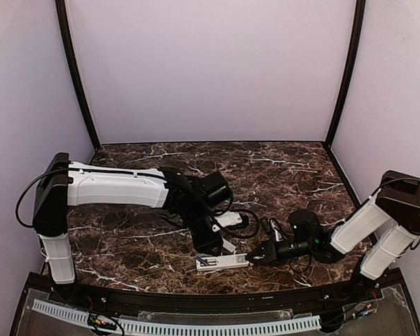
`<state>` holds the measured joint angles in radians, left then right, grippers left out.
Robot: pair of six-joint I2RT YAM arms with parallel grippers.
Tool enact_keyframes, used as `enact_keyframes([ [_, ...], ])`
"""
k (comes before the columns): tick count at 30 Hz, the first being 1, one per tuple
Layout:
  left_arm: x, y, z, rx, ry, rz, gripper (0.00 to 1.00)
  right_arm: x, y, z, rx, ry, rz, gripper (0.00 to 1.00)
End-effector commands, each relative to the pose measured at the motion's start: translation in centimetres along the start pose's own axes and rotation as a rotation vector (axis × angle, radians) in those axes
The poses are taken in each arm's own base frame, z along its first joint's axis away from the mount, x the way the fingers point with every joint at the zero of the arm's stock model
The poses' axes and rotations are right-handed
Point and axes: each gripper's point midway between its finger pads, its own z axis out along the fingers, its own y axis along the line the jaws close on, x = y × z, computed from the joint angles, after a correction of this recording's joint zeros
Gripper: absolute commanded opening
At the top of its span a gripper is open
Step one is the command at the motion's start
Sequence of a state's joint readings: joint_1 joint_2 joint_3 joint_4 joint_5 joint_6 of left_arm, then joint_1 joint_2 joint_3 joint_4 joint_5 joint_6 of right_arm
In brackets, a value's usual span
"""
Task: Load the batteries into the remote control
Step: Place the battery in the battery compartment, then pick up the battery from the battery compartment.
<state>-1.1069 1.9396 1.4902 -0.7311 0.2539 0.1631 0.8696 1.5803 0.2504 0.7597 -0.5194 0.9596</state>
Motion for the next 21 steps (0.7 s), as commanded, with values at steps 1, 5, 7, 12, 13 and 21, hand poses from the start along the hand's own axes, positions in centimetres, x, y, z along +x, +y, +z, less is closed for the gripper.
enact_keyframes([
  [1, 1.6, 0.9, -2.5, -0.084, 0.029, 0.038, 0.35, -0.1, 1.2, 0.1, -0.036, 0.006, -0.036, 0.18],
  [5, 3.0, 1.3, -2.5, -0.109, 0.059, 0.073, 0.32, -0.1, 1.3, 0.1, -0.038, 0.008, -0.039, 0.18],
  [7, 3.6, 1.5, -2.5, -0.121, 0.067, 0.110, 0.30, -0.1, 1.4, 0.1, -0.040, 0.009, -0.041, 0.18],
  [12, 5.1, 1.8, -2.2, -0.132, 0.093, 0.191, 0.28, -0.1, 1.4, 0.0, -0.039, 0.007, -0.043, 0.18],
  [13, 5.5, 1.8, -2.0, -0.128, 0.104, 0.209, 0.27, -0.2, 1.4, 0.0, -0.039, 0.006, -0.042, 0.18],
  [21, 6.1, 1.4, -1.3, -0.096, 0.113, 0.258, 0.26, -0.1, 1.4, 0.1, -0.040, 0.009, -0.041, 0.18],
])
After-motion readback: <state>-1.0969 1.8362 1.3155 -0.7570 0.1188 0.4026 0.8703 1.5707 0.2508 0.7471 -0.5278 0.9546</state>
